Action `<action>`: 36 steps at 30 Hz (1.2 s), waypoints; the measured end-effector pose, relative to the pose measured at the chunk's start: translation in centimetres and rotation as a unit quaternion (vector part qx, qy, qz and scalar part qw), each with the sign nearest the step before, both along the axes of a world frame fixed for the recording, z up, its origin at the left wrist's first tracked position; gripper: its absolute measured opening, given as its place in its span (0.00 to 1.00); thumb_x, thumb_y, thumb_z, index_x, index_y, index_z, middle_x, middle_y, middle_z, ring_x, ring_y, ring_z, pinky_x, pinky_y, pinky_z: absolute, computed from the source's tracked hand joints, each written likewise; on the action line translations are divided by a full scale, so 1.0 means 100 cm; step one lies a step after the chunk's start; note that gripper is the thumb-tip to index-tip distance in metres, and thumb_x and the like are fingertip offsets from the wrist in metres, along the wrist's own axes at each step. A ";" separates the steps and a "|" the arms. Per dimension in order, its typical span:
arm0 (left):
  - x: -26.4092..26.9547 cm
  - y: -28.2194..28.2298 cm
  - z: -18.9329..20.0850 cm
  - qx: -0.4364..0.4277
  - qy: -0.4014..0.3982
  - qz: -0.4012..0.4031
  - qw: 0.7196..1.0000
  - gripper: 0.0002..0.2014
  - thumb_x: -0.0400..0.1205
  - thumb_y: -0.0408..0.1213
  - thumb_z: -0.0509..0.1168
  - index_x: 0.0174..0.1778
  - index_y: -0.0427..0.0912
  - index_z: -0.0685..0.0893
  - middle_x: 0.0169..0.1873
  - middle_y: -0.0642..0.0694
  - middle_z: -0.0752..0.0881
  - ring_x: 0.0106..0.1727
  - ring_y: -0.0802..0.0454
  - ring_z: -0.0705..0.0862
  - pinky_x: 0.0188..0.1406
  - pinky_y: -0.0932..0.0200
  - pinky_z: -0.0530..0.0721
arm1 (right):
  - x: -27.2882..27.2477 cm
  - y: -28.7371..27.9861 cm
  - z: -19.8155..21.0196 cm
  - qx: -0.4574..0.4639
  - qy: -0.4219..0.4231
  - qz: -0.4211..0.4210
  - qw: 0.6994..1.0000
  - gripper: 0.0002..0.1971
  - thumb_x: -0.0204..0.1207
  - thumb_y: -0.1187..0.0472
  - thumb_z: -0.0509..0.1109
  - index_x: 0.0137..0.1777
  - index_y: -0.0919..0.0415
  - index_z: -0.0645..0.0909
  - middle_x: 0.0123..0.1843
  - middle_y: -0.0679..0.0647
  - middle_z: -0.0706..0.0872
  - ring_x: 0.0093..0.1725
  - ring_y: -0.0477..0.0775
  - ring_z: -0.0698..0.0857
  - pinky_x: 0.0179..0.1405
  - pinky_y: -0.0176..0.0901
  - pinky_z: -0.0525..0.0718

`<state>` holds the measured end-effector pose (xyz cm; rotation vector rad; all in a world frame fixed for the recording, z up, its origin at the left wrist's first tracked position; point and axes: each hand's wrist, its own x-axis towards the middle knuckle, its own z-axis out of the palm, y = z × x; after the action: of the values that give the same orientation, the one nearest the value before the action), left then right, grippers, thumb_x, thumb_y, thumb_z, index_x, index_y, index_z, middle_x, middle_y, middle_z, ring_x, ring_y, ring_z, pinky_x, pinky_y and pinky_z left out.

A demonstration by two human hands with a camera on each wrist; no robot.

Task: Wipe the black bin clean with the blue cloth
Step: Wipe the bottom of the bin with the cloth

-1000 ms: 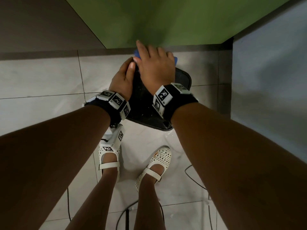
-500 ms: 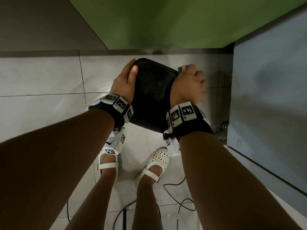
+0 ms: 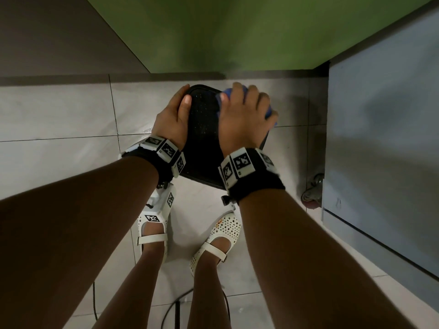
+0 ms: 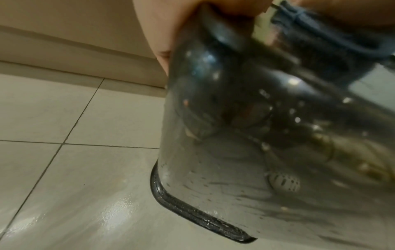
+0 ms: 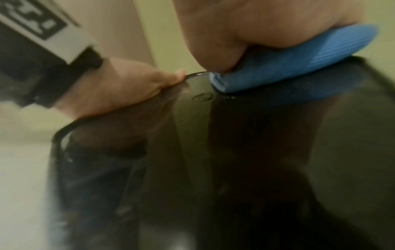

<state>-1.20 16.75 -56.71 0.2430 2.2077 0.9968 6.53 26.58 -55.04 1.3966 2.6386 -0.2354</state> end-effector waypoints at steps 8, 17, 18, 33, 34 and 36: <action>0.001 0.001 0.008 -0.014 0.033 -0.015 0.999 0.21 0.86 0.49 0.46 0.77 0.57 0.61 0.67 0.42 0.80 0.68 0.43 0.77 0.59 0.64 0.68 | 0.014 0.003 0.006 -0.132 0.035 -0.323 0.937 0.22 0.85 0.45 0.48 0.74 0.52 0.63 0.73 0.59 0.67 0.65 0.63 0.71 0.59 0.57 0.74; 0.006 -0.020 0.020 -0.054 0.063 -0.007 0.997 0.17 0.82 0.39 0.51 0.67 0.39 0.67 0.61 0.39 0.82 0.58 0.40 0.81 0.53 0.56 0.74 | -0.006 0.047 0.012 -0.174 0.042 0.079 0.981 0.18 0.86 0.50 0.50 0.71 0.49 0.71 0.72 0.53 0.71 0.67 0.60 0.72 0.60 0.52 0.75; 0.002 -0.021 0.022 -0.071 0.063 -0.042 0.995 0.17 0.83 0.41 0.52 0.65 0.39 0.68 0.58 0.37 0.83 0.56 0.39 0.82 0.52 0.54 0.75 | -0.013 0.049 0.012 -0.183 0.049 0.130 0.973 0.17 0.85 0.50 0.51 0.71 0.48 0.72 0.71 0.53 0.73 0.66 0.61 0.72 0.60 0.52 0.76; -0.011 -0.005 0.017 -0.048 0.022 -0.100 0.994 0.21 0.86 0.49 0.47 0.71 0.47 0.73 0.67 0.39 0.80 0.68 0.42 0.77 0.66 0.55 0.71 | -0.035 0.001 0.014 -0.117 -0.015 0.093 0.989 0.18 0.87 0.49 0.47 0.72 0.48 0.68 0.71 0.53 0.73 0.69 0.60 0.70 0.66 0.63 0.64; -0.011 -0.005 0.017 -0.048 0.023 -0.096 0.994 0.21 0.86 0.49 0.47 0.71 0.47 0.74 0.66 0.40 0.81 0.68 0.42 0.77 0.66 0.54 0.72 | -0.030 0.003 0.015 -0.124 -0.022 0.069 0.990 0.19 0.87 0.49 0.46 0.72 0.48 0.68 0.71 0.54 0.73 0.70 0.61 0.70 0.66 0.64 0.64; -0.012 -0.005 0.016 -0.052 0.028 -0.095 0.994 0.21 0.86 0.49 0.47 0.70 0.47 0.74 0.66 0.40 0.81 0.68 0.41 0.77 0.67 0.54 0.71 | -0.015 0.008 0.016 -0.135 -0.045 0.020 0.990 0.19 0.87 0.48 0.45 0.71 0.49 0.67 0.72 0.55 0.72 0.70 0.61 0.69 0.66 0.65 0.66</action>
<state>-2.37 16.23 -55.10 0.4293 2.2317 0.7786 5.07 27.40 -53.39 1.2351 2.4489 -0.4905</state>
